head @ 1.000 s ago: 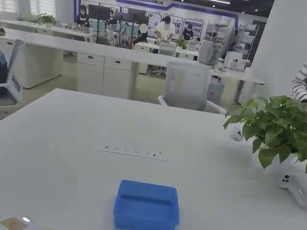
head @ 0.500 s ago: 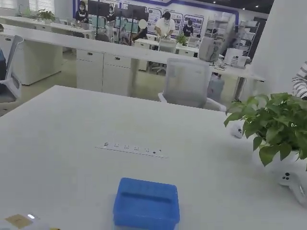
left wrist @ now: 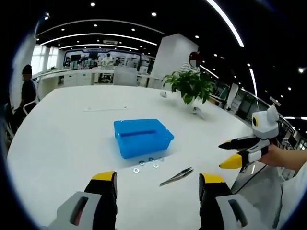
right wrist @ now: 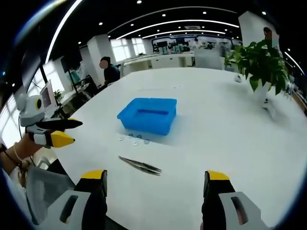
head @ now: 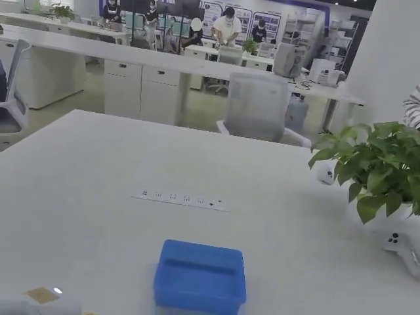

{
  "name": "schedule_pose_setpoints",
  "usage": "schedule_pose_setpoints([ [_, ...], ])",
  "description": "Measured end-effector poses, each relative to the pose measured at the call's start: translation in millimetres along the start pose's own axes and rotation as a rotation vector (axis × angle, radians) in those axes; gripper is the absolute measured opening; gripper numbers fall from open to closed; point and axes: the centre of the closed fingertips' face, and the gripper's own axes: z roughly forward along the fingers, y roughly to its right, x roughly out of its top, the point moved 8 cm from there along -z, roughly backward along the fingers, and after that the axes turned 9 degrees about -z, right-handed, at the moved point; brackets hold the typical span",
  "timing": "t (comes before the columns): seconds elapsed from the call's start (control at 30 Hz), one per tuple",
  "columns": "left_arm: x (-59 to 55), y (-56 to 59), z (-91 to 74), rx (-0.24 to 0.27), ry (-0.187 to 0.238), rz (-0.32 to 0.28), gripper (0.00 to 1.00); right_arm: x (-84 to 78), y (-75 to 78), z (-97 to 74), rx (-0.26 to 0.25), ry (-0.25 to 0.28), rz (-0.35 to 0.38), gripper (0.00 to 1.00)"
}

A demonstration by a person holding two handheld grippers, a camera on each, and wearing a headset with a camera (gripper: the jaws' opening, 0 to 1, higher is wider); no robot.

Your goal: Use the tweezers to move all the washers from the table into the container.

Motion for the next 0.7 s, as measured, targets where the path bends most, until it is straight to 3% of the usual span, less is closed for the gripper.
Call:
schedule_pose_setpoints([
  [0.2,-1.4,-1.2,16.9,-0.059,-0.066,0.059,0.48,-0.4,0.6,4.5,0.008,-0.008,0.007,0.81],
  [0.37,-0.4,-3.5,30.2,-0.114,-0.151,0.133,0.31,-1.4,0.6,12.0,0.018,-0.018,0.013,0.8],
  [0.47,-0.7,-3.8,39.2,-0.144,-0.175,0.144,0.21,-0.8,0.3,14.3,0.021,-0.015,0.017,0.8],
  [0.7,-12.1,-3.5,65.6,-0.217,-0.233,0.158,0.16,-0.6,-0.6,17.0,0.029,-0.021,0.016,0.8],
])
